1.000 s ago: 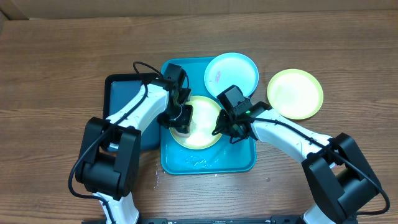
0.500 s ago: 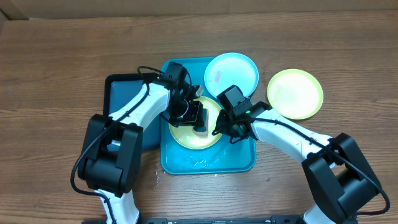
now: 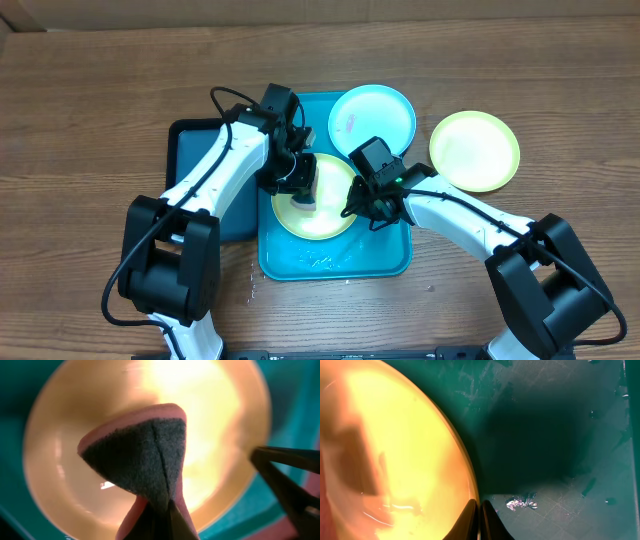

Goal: Clean dirty plates on tray and stack at the side
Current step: 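Scrub the yellow plate with the sponge while the right gripper holds it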

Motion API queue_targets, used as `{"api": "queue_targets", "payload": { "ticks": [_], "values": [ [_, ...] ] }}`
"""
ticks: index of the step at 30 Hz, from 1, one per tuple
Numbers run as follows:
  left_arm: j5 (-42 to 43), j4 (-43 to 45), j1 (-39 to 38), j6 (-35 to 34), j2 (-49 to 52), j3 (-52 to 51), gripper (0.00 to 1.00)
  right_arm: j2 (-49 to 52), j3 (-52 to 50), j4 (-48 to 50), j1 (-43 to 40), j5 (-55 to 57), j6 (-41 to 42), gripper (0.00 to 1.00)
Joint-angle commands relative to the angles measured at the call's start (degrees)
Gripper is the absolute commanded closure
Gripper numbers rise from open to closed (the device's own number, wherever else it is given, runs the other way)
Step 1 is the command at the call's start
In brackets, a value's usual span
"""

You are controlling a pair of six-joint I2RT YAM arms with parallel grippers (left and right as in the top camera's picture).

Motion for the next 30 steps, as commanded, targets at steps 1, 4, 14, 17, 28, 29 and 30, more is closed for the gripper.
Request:
{"api": "queue_targets", "payload": {
  "ticks": [1, 4, 14, 17, 28, 29, 30],
  "values": [
    [-7.1, 1.6, 0.0, -0.9, -1.2, -3.3, 0.96, 0.3, -0.3, 0.3, -0.1, 0.6, 0.0, 0.96],
    [-8.4, 4.7, 0.0, -1.9, -1.2, -6.9, 0.96, 0.3, -0.3, 0.3, -0.1, 0.6, 0.0, 0.96],
    [4.3, 13.2, -1.1, -3.2, -1.2, -13.1, 0.96, 0.3, -0.3, 0.5, -0.1, 0.5, 0.0, 0.96],
    [10.3, 17.1, -1.6, -3.6, -1.2, -13.4, 0.95, 0.3, -0.3, 0.5, -0.1, 0.5, 0.0, 0.96],
    [8.5, 18.3, -2.9, -8.2, -1.6, -9.4, 0.96, 0.3, -0.3, 0.2, -0.1, 0.5, 0.0, 0.96],
    [8.5, 16.8, -2.9, -7.0, -1.8, -8.3, 0.96, 0.3, -0.3, 0.2, -0.1, 0.6, 0.0, 0.96],
    [8.1, 14.9, -2.9, -5.7, -2.0, -6.9, 0.96, 0.3, -0.3, 0.2, -0.1, 0.6, 0.0, 0.96]
  ]
}}
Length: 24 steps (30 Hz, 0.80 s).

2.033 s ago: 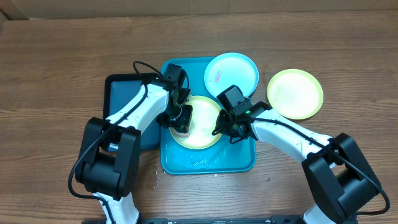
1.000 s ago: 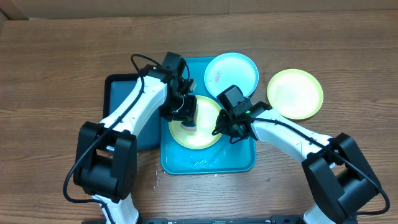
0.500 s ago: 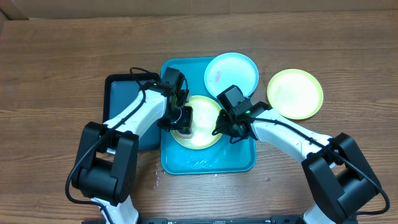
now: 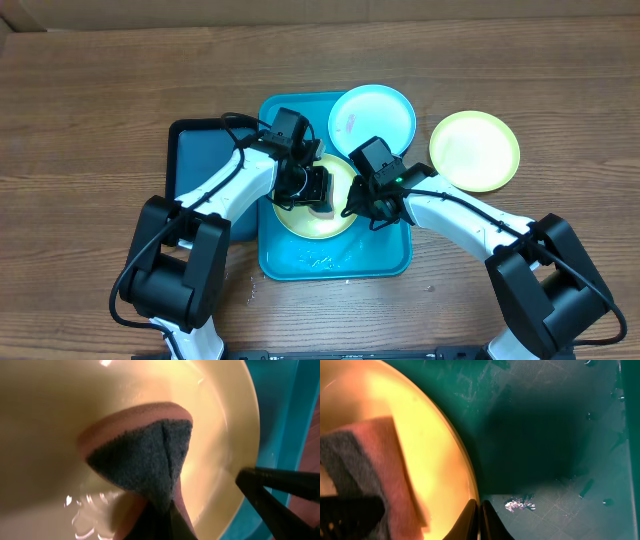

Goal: Clean dirty plates on tray and stack at the side
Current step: 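Scrub the yellow plate with the sponge while the right gripper holds it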

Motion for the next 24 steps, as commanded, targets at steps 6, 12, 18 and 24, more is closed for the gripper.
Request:
{"api": "queue_targets", "payload": {
  "ticks": [6, 12, 18, 24],
  "values": [
    [-8.1, -11.4, 0.0, 3.9, -1.2, 8.9, 0.96, 0.3, -0.3, 0.2, -0.1, 0.4, 0.0, 0.96],
    [-17.2, -16.0, -0.1, 3.6, -1.2, 8.8, 0.96, 0.3, -0.3, 0.3, -0.1, 0.4, 0.0, 0.94],
    [-22.0, -15.6, -0.1, 1.6, -0.8, 6.8, 0.96, 0.3, -0.3, 0.4, -0.1, 0.4, 0.0, 0.94],
    [-17.5, -9.2, -0.1, 1.6, -0.6, 0.2, 0.96, 0.3, -0.3, 0.4, -0.1, 0.4, 0.0, 0.94]
  ]
}}
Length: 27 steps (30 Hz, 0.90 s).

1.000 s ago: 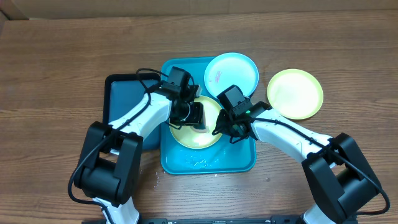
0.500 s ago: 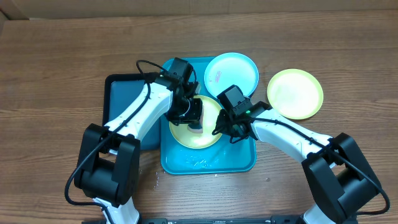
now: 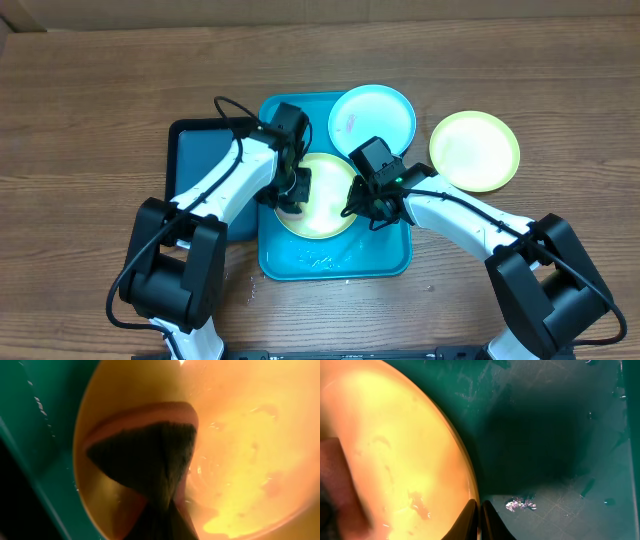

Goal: Clean dirty plates on tray and stack at the side
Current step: 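Scrub the yellow plate with the sponge while the right gripper holds it, then return the sponge to the black tray and retract the left arm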

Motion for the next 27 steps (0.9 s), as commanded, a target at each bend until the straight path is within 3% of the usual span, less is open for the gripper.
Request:
{"api": "queue_targets", "payload": {
  "ticks": [1, 7, 12, 17, 27],
  "values": [
    [3.6, 2.8, -0.1, -0.4, -0.5, -4.0, 0.96, 0.3, -0.3, 0.3, -0.1, 0.5, 0.0, 0.94],
    [16.2, 5.3, 0.0, -0.3, -0.5, -5.9, 0.96, 0.3, -0.3, 0.4, -0.1, 0.5, 0.0, 0.94],
    [28.2, 12.4, -0.6, -0.4, -0.5, -5.9, 0.96, 0.3, -0.3, 0.4, -0.1, 0.5, 0.0, 0.94],
    [30.8, 15.8, -0.5, -1.8, -0.6, -5.0, 0.96, 0.3, -0.3, 0.3, -0.1, 0.5, 0.0, 0.95],
    [27.5, 2.3, 8.0, 3.6, -7.6, 5.3, 0.96, 0.3, -0.3, 0.2, -0.1, 0.5, 0.0, 0.88]
  ]
}}
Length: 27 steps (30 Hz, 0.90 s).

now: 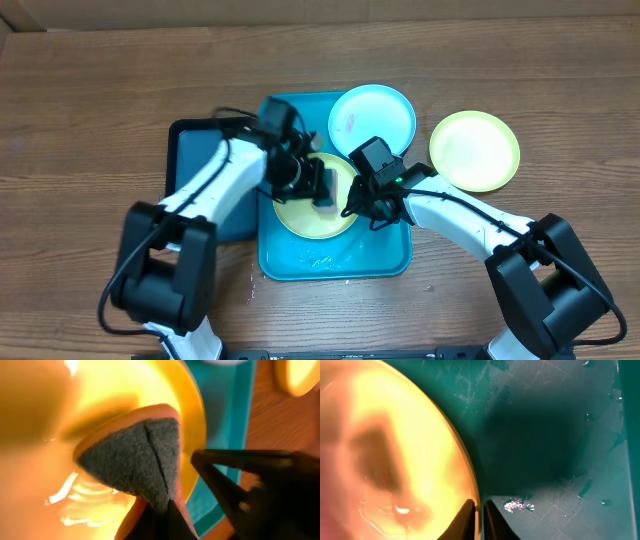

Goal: Clean dirty plates on tray and stack at the side
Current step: 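Return the sponge to the black tray and retract the left arm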

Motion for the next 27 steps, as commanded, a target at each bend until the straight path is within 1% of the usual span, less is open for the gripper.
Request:
{"api": "queue_targets", "payload": {
  "ticks": [1, 4, 8, 11, 14, 19, 23, 27],
  "values": [
    [-1.8, -3.0, 4.7, 3.3, -6.4, 4.5, 0.96, 0.2, -0.3, 0.2, -0.1, 0.0, 0.0, 0.86],
    [-7.6, -6.4, 8.8, 4.6, -9.2, 4.9, 0.96, 0.2, -0.3, 0.2, -0.1, 0.0, 0.0, 0.83],
    [-17.3, -12.0, 13.2, 6.2, -9.9, 4.9, 0.96, 0.2, -0.3, 0.3, -0.1, 0.0, 0.0, 0.82],
    [-25.1, -15.7, 15.0, 6.5, -9.5, 4.4, 0.96, 0.2, -0.3, 0.5, -0.1, 0.0, 0.0, 0.81],
    [-29.9, -16.4, 15.2, 6.5, -9.0, 2.9, 0.96, 0.2, -0.3, 0.5, -0.1, 0.0, 0.0, 0.81],
    [-33.0, -12.8, 15.1, 6.5, -8.7, -2.9, 0.96, 0.2, -0.3, 0.5, -0.1, 0.0, 0.0, 0.81],
    [-33.1, -8.3, 15.1, 6.5, -8.7, -8.3, 0.94, 0.2, -0.3, 0.5, -0.1, 0.0, 0.0, 0.81],
    [-33.1, -7.0, 15.1, 6.5, -8.7, -10.5, 0.94, 0.2, -0.3, 0.5, -0.1, 0.0, 0.0, 0.81]
  ]
}}
